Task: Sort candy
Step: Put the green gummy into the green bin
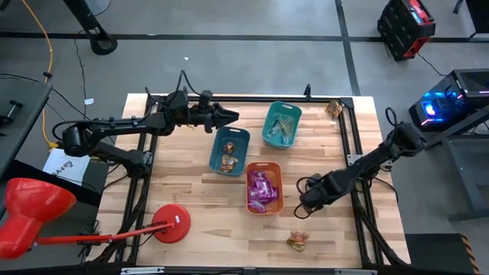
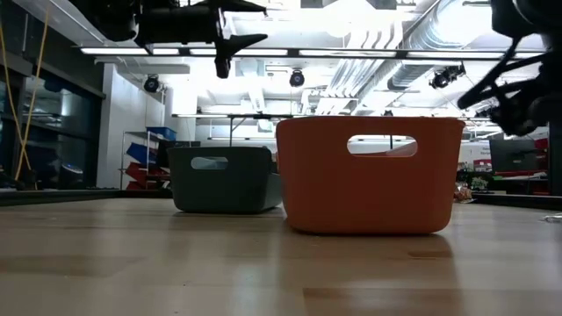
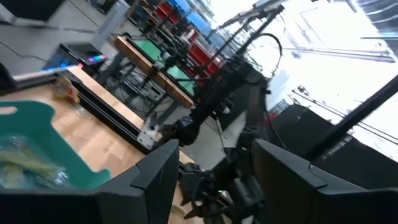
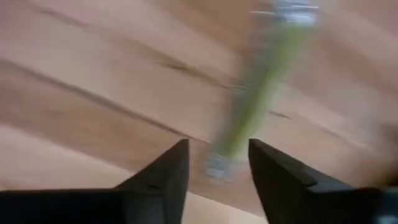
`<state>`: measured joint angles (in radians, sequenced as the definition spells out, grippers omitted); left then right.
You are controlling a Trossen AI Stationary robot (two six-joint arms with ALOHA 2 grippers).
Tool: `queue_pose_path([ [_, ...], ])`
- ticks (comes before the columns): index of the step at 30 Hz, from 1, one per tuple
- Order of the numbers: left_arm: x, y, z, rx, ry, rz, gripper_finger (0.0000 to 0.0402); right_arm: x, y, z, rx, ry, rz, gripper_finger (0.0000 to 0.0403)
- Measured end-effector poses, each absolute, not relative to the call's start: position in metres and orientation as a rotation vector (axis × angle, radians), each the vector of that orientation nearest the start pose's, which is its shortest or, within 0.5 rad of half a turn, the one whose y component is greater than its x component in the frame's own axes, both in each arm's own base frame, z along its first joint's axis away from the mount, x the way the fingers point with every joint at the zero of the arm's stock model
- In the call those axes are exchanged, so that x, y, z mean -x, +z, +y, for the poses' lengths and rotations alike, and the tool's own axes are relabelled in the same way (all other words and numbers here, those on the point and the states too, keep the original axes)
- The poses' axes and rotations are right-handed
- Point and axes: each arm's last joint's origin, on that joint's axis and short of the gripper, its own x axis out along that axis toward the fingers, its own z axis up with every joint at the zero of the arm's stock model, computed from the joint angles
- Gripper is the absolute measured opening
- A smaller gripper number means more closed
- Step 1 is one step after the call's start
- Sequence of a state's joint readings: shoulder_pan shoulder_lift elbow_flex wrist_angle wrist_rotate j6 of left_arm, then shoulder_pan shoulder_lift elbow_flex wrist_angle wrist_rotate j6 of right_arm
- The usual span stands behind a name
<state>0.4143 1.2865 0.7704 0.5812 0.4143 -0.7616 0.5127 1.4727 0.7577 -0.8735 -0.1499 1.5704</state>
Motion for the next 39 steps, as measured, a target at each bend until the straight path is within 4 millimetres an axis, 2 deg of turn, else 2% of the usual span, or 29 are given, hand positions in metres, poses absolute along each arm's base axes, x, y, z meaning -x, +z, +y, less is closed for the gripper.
queue_pose_path([
  [4, -0.263, 0.294, 0.103, 0.756, -0.053, -0.044, 0.0197, -0.187, 0.137, 0.109, -0.957, -0.782, 1.468, 0.0191],
  [9, -0.263, 0.294, 0.103, 0.780, -0.055, -0.043, 0.0197, -0.181, 0.128, 0.104, -1.011, -0.913, 1.455, 0.0188],
  [13, -0.263, 0.295, 0.103, 0.790, -0.055, -0.045, 0.0197, -0.187, 0.143, 0.106, -0.964, -0.841, 1.415, 0.0170],
  [17, -0.263, 0.295, 0.103, 0.787, -0.049, -0.054, 0.0197, -0.194, 0.175, 0.107, -0.921, -0.793, 1.359, 0.0154],
  [21, -0.263, 0.295, 0.104, 0.785, -0.042, -0.060, 0.0197, -0.185, 0.179, 0.101, -0.816, -0.887, 1.414, 0.0149],
  [25, -0.262, 0.296, 0.105, 0.784, -0.039, -0.065, 0.0197, -0.178, 0.162, 0.093, -0.822, -0.926, 1.435, 0.0149],
  [29, -0.262, 0.296, 0.105, 0.799, -0.040, -0.065, 0.0197, -0.174, 0.139, 0.088, -0.916, -0.918, 1.413, 0.0149],
  [33, -0.262, 0.296, 0.105, 0.800, -0.040, -0.065, 0.0197, -0.168, 0.126, 0.083, -0.998, -0.932, 1.380, 0.0146],
  [36, -0.262, 0.297, 0.106, 0.814, -0.047, -0.080, 0.0197, -0.170, 0.129, 0.084, -0.989, -0.944, 1.384, 0.0109],
  [39, -0.258, 0.311, 0.110, 0.867, -0.087, -0.179, 0.0197, -0.173, 0.145, 0.082, -0.892, -1.001, 1.336, 0.0029],
])
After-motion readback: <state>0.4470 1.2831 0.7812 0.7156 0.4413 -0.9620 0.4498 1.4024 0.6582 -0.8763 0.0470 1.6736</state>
